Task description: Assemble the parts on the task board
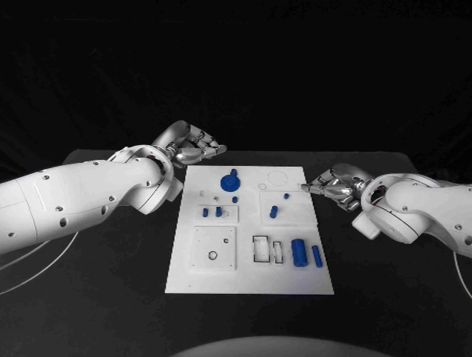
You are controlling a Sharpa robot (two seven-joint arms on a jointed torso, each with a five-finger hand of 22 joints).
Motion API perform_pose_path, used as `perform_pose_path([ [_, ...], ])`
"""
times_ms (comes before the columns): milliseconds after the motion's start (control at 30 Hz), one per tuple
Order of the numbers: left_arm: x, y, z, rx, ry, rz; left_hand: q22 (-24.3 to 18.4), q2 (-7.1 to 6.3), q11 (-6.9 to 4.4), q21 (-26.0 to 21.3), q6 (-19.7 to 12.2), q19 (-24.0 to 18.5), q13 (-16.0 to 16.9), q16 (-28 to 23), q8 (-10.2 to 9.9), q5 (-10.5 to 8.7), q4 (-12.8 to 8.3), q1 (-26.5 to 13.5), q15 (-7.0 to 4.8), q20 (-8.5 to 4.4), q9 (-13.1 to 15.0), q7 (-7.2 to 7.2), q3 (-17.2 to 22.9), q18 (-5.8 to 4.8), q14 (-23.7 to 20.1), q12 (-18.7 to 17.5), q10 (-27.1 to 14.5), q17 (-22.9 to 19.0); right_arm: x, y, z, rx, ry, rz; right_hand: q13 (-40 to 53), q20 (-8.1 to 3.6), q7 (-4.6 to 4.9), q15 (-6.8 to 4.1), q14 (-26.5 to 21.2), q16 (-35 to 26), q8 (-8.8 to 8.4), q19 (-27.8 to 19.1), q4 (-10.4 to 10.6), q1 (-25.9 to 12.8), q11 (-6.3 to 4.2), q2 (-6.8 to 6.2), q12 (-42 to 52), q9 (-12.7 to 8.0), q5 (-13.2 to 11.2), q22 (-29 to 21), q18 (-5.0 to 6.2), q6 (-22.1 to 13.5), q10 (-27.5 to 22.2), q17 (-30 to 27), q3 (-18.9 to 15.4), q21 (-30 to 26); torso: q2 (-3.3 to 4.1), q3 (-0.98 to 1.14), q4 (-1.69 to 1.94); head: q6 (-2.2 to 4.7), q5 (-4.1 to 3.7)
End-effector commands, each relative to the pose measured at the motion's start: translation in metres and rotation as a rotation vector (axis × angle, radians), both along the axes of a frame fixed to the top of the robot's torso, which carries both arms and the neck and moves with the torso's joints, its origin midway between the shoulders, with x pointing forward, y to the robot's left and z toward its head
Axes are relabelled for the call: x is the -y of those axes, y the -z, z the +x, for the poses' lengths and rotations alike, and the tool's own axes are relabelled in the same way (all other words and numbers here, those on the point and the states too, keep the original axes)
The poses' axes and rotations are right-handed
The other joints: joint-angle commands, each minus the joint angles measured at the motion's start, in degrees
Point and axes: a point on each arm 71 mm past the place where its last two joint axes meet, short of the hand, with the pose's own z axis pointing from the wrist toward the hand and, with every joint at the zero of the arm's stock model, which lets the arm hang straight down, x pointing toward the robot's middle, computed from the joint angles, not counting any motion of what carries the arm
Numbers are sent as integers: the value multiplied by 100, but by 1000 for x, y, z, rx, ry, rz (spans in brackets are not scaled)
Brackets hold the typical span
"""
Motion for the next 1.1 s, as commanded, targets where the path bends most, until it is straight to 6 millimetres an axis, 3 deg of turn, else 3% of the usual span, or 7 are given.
perform_pose_path([
  [33, 7, -3, -2, 86, 74, -81, 1510, -45, 215, 14, -220, 602, -713, 15, -76, 25, 12, 304, 150, 114, -461, 170, 0, -43, 603, -871, -310, 1507, -1, -3, 1, 43, -4, 17, 1510, 27, -10, 36, 607, 23, 41, 600, -11, 46, 23, 1, 16, 9, 47, 1508, -38, -16, 601, 1509, -10, 26, -4, 1, 8, 18, -1],
  [133, 12, 4, -3, 93, 125, -39, 1510, -141, 370, 14, -412, 602, -1228, 15, -81, -211, -7, 626, 279, 224, -884, 303, 8, -43, 603, -1420, -548, 1507, 0, -4, 1, 54, 0, 23, 1510, 27, -11, 36, 607, 23, 46, 600, -10, 47, 22, 3, 16, 12, 74, 1508, -38, -12, 601, 1509, -8, 26, -6, 1, 9, 26, -6],
  [267, 19, 13, -5, 123, 196, 54, 1510, -265, 440, 14, -429, 602, -1695, 15, -76, -570, -8, 907, 345, 320, -1290, 363, 33, -43, 603, -1776, -566, 1507, 1, -4, 1, 62, 5, 27, 1510, 27, -12, 36, 607, 23, 48, 600, -10, 47, 22, 4, 16, 13, 81, 1508, -38, -10, 601, 1509, -8, 26, -4, -2, 5, 42, 1],
  [400, 29, 20, -8, 191, 299, 207, 1510, -376, 457, 14, -426, 602, -2126, 15, -71, -1092, -15, 1121, 355, 367, -1714, 302, 263, -43, 603, -2003, -484, 1507, 2, -4, 1, 60, 6, 27, 1510, 27, -12, 36, 607, 23, 51, 600, -9, 47, 21, 4, 16, 14, 88, 1508, -38, -7, 601, 1509, -8, 26, -10, -1, 10, 40, -9],
  [467, 34, 23, -9, 227, 346, 284, 1510, -400, 464, 14, -379, 602, -2321, 15, -70, -1240, -22, 1194, 372, 377, -1917, 234, 383, -43, 603, -2081, -411, 1507, 2, -4, 1, 58, 6, 26, 1510, 27, -12, 36, 607, 23, 51, 600, -9, 47, 21, 4, 16, 14, 88, 1508, -38, -7, 601, 1509, -8, 26, -7, -2, 10, 60, -15],
  [733, 55, 32, -12, 304, 497, 517, 1510, -354, 467, 14, -223, 602, -2732, 15, -61, -1553, -32, 1444, 361, 359, -2342, -35, 691, -43, 603, -2234, -154, 1507, 1, -3, 1, 53, 4, 25, 1510, 27, -12, 36, 607, 23, 51, 600, -9, 47, 21, 4, 16, 14, 88, 1508, -38, -7, 601, 1509, -8, 26, -3, -6, 3, 74, -13],
  [1100, 70, 42, -3, 276, 546, 669, 1510, -198, 430, 14, -20, 602, -3046, 15, -57, -1622, -30, 1785, 339, 319, -2629, -147, 1059, -43, 603, -2391, 51, 1507, 0, -2, 1, 41, -3, 23, 1510, 27, -12, 35, 607, 23, 52, 600, -6, 44, 21, 3, 16, 15, 95, 1508, -38, -7, 601, 1509, -10, 26, 1, -1, 2, 114, -18],
])
